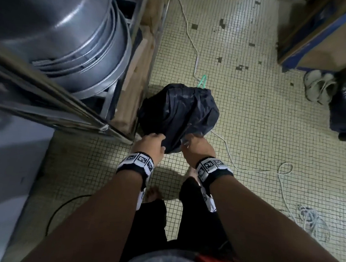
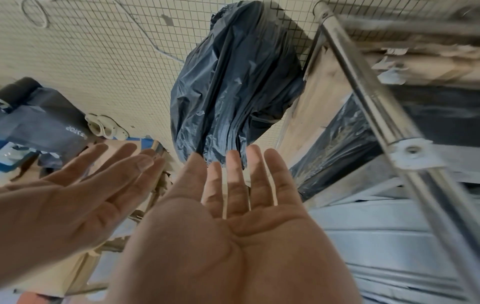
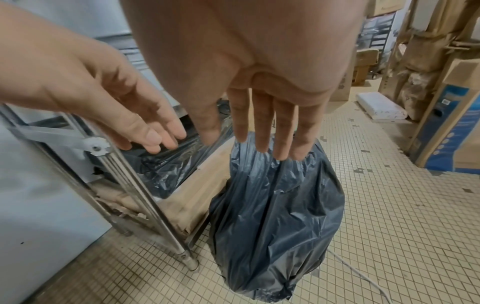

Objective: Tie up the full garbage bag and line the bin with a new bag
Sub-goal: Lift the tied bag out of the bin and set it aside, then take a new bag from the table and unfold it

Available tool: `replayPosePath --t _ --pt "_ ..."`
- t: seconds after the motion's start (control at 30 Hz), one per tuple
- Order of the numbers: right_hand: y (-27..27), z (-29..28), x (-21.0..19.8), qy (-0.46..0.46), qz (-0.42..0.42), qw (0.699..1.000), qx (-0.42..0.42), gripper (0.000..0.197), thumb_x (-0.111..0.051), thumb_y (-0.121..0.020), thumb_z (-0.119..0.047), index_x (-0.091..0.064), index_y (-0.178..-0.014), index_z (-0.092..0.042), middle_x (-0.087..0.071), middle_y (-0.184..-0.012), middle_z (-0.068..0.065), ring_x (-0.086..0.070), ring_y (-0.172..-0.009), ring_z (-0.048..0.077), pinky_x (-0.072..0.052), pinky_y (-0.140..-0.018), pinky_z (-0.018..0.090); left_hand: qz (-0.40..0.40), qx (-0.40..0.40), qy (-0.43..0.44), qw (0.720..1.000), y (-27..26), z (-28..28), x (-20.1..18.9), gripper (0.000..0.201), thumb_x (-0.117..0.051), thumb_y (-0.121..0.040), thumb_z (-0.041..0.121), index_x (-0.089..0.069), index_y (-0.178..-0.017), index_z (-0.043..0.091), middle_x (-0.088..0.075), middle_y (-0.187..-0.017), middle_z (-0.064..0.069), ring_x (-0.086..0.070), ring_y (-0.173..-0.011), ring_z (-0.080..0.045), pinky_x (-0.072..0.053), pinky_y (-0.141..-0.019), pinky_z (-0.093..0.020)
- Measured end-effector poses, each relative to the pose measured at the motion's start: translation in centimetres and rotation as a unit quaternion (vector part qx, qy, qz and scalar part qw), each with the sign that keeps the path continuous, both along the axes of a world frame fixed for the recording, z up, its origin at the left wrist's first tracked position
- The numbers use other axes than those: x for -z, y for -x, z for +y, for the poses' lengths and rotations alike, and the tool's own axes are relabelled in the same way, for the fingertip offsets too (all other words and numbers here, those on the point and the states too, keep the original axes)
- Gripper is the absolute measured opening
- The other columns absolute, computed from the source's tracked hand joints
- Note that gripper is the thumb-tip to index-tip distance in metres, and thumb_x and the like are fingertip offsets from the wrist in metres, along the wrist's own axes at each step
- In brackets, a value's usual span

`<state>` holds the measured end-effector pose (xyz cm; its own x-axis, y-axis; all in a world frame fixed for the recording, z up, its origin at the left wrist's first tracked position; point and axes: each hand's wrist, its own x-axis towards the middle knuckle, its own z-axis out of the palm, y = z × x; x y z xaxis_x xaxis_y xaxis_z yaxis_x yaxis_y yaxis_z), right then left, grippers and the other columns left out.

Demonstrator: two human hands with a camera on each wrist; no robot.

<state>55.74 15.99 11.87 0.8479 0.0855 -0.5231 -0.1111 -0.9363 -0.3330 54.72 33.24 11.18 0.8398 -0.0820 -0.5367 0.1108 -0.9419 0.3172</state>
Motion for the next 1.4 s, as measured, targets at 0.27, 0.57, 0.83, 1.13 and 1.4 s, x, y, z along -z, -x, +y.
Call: replayPosePath --t 0.27,0.57,0.83,1.13,1.4 --pt "5.4 1.1 -5.5 -0.008 0.015 0.994 -0.107 0.031 -0.051 -0.093 -0.038 -0.06 -0.117 -0.02 -0.065 -0.113 0.011 -0.062 -0.102 0.034 -0.054 -0.087 0.045 -0.004 -0.138 0.029 0.99 9.1 2.0 -5.3 0.043 -0.054 -0.098 0.024 -0.053 -0.141 0.025 -0.058 -0.136 -0.005 -0.06 -0.114 -0.028 -0.051 -0.097 -0.043" --pt "11.7 3.4 -8.2 -0.011 0.022 0.958 -0.284 0.041 -0.056 -0.096 -0.042 -0.055 -0.132 -0.022 -0.061 -0.13 0.008 -0.057 -0.119 0.031 -0.051 -0.097 0.042 -0.025 -0.308 0.038 0.95 21.2 2.1 -8.5 0.041 -0.051 -0.103 0.028 -0.051 -0.143 0.022 -0.043 -0.153 -0.002 -0.043 -0.138 -0.023 -0.035 -0.114 -0.04" --pt "19.8 8.8 -11.1 -0.061 -0.001 0.889 -0.453 0.046 -0.053 -0.099 -0.041 -0.05 -0.14 -0.02 -0.055 -0.14 0.005 -0.049 -0.13 0.024 -0.043 -0.104 0.038 -0.064 -0.444 -0.007 0.894 33.8 2.5 -12.6 0.037 -0.047 -0.103 0.034 -0.053 -0.139 0.026 -0.056 -0.14 0.001 -0.054 -0.126 -0.022 -0.045 -0.105 -0.041" --pt "32.9 15.9 -14.3 -0.08 0.004 0.813 -0.577 0.045 -0.056 -0.097 -0.041 -0.054 -0.137 -0.021 -0.058 -0.138 0.003 -0.058 -0.121 0.022 -0.049 -0.099 0.038 -0.079 -0.572 -0.027 0.816 50.2 3.9 -14.7 0.038 -0.051 -0.101 0.033 -0.053 -0.139 0.026 -0.056 -0.141 0.002 -0.053 -0.127 -0.018 -0.044 -0.106 -0.039" --pt "49.3 20.2 -15.1 -0.092 0.018 0.737 -0.669 0.043 -0.058 -0.097 -0.039 -0.053 -0.138 -0.026 -0.058 -0.138 0.0 -0.061 -0.097 0.012 -0.047 -0.08 0.024 -0.075 -0.688 -0.04 0.72 68.0 4.7 -15.7 0.037 -0.053 -0.099 0.03 -0.057 -0.135 0.024 -0.06 -0.136 -0.004 -0.057 -0.121 -0.025 -0.047 -0.102 -0.037"
